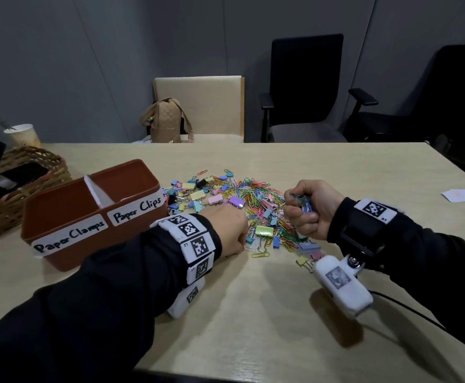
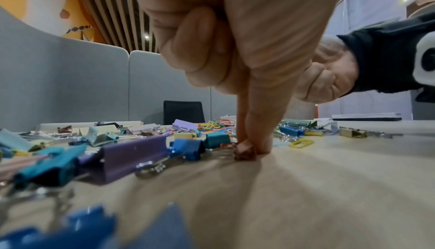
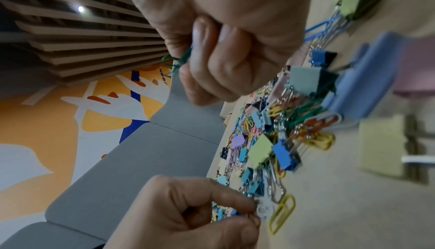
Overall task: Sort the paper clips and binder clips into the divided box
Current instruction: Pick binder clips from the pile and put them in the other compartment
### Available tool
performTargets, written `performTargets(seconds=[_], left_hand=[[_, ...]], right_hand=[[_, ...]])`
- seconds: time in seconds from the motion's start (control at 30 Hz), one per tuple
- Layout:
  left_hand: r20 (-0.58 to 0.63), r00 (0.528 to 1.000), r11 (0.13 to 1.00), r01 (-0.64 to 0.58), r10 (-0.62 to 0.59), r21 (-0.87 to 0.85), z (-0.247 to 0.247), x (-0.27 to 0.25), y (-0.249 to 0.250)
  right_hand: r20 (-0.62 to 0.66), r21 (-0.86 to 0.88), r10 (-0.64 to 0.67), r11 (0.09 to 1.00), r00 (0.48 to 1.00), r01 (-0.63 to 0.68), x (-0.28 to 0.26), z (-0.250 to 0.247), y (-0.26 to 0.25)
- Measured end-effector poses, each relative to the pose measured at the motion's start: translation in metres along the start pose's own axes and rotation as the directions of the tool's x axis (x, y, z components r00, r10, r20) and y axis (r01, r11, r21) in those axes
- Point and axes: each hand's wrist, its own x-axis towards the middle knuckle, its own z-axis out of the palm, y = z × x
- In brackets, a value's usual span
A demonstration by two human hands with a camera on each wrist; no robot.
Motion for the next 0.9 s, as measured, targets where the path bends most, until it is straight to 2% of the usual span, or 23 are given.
performTargets(seconds=[0.13, 0.23, 0.3, 0.53, 0.63, 0.7, 0.77, 0.83, 0.9], left_hand=[[0.023, 1.000, 1.000, 0.003, -0.003, -0.002, 0.005, 0.000, -0.001], [-0.051, 0.997, 0.973, 0.039, -0.053, -0.228, 0.011, 0.002, -0.006], [-0.060, 0.996, 0.941, 0.038, -0.061, -0.336, 0.010, 0.002, -0.009], [0.048, 0.993, 0.866, 0.121, -0.112, -0.485, 0.007, 0.003, -0.016], [0.060, 0.994, 0.898, 0.106, -0.089, -0.427, 0.012, 0.003, -0.013], [0.072, 0.997, 0.956, 0.057, -0.038, -0.287, 0.015, 0.004, -0.007], [0.029, 0.999, 0.986, 0.026, -0.022, -0.165, 0.014, 0.005, -0.002], [-0.013, 1.000, 0.986, 0.021, -0.023, -0.168, 0.016, 0.007, -0.001], [-0.037, 0.999, 0.986, 0.017, -0.023, -0.164, 0.016, 0.007, -0.002]], right_hand=[[0.048, 0.061, -0.035, 0.998, 0.998, 0.032, 0.004, 0.003, 0.003], [0.048, 0.066, -0.050, 0.997, 0.998, 0.047, 0.008, 0.005, 0.001], [0.039, 0.042, -0.054, 0.998, 0.998, 0.052, 0.009, 0.006, 0.001], [0.008, -0.043, -0.039, 0.998, 0.999, 0.039, 0.014, 0.013, 0.000], [-0.024, -0.141, 0.041, 0.989, 0.999, -0.044, 0.018, 0.013, 0.002], [-0.040, -0.211, 0.100, 0.972, 0.994, -0.106, 0.017, 0.014, 0.003], [-0.056, -0.268, 0.132, 0.953, 0.990, -0.142, 0.015, 0.016, 0.002], [-0.092, -0.347, 0.140, 0.924, 0.986, -0.164, 0.014, 0.019, 0.004], [-0.132, -0.498, 0.076, 0.857, 0.988, -0.132, 0.016, 0.021, 0.009]])
